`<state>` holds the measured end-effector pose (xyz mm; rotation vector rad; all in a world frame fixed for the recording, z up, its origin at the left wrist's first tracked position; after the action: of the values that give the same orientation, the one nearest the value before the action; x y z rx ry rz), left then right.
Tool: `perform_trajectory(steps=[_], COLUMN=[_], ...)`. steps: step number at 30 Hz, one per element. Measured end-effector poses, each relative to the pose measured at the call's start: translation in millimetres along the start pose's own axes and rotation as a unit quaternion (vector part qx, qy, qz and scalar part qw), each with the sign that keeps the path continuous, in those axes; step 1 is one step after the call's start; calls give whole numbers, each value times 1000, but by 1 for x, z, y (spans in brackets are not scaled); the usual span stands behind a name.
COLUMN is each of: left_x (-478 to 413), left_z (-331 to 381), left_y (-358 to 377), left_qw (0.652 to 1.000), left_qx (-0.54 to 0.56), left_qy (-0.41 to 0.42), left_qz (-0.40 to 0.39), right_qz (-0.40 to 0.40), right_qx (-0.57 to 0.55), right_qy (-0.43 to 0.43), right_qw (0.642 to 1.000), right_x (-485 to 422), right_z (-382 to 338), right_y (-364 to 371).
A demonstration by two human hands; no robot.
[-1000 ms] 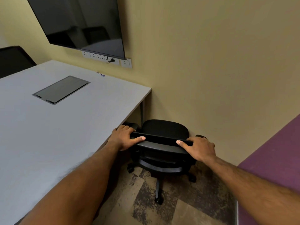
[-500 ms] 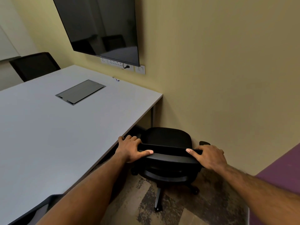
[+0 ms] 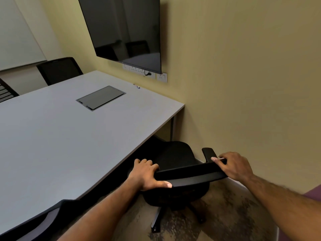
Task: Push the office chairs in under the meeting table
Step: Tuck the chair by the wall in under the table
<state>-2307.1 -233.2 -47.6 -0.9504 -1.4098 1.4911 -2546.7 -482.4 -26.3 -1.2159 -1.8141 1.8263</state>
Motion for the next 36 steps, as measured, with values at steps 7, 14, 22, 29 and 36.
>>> perform_trajectory(steps=[7,14,22,29,36], left_x=[22,22,19,1,-18], left_z=[-11,-28,-46,-56,-68], left_y=[7,3,-9,-9,-8], left_qw=[996,974,955,949,943], left_qx=[48,161,183,204,210], left_qy=[-79,-160,-225,-232,-245], left_qz=[13,14,58,62,86], right_qz=[52,1,24,-5,-5], right_qx=[-145,-135,-117,-58,-33], right_qy=[14,-8,-61,-69,-46], right_qw=[988,991,991,996,998], right_x=[-26,-64,-84,-102,-134], right_z=[-14,-36,-80,-90,-93], right_y=[15,39,45,67,82])
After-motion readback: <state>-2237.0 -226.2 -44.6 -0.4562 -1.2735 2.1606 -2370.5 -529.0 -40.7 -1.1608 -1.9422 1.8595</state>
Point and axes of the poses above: each hand's wrist, its own x-axis away from the middle knuckle, its own y-axis out of the palm, z = x × y, the point moved 9 cm from there along -x, towards the middle knuckle, and after that the axes turned 14 degrees about z, right-handed, at the moved point
